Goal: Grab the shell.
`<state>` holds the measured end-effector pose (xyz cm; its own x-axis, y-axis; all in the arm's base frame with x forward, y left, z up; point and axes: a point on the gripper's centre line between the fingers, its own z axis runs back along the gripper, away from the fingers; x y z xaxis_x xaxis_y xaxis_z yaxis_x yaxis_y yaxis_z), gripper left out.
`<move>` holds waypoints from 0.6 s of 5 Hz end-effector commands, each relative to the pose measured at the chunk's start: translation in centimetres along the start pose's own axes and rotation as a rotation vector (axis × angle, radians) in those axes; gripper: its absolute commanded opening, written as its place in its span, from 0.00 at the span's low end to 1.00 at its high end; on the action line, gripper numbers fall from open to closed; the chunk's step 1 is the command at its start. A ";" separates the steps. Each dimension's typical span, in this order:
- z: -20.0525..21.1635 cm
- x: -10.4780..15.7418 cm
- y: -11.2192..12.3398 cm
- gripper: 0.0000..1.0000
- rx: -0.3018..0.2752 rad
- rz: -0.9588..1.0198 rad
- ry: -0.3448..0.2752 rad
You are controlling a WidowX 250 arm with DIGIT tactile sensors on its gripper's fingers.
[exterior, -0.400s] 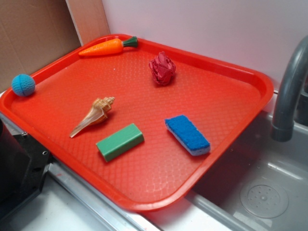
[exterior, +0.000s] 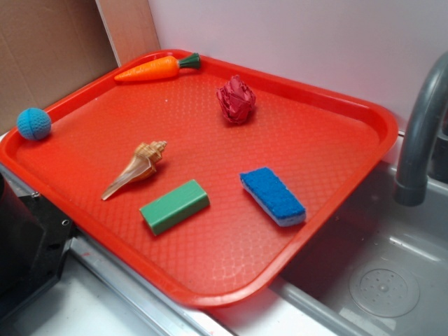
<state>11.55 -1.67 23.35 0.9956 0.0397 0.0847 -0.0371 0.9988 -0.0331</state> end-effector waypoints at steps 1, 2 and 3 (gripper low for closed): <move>-7.5 4.8 1.4 1.00 -0.049 0.220 -0.119; -10.7 6.0 1.6 1.00 -0.020 0.321 -0.121; -13.8 7.2 1.0 1.00 0.006 0.364 -0.011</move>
<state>19.08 -0.72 9.26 0.9133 0.4057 0.0356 -0.4045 0.9138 -0.0360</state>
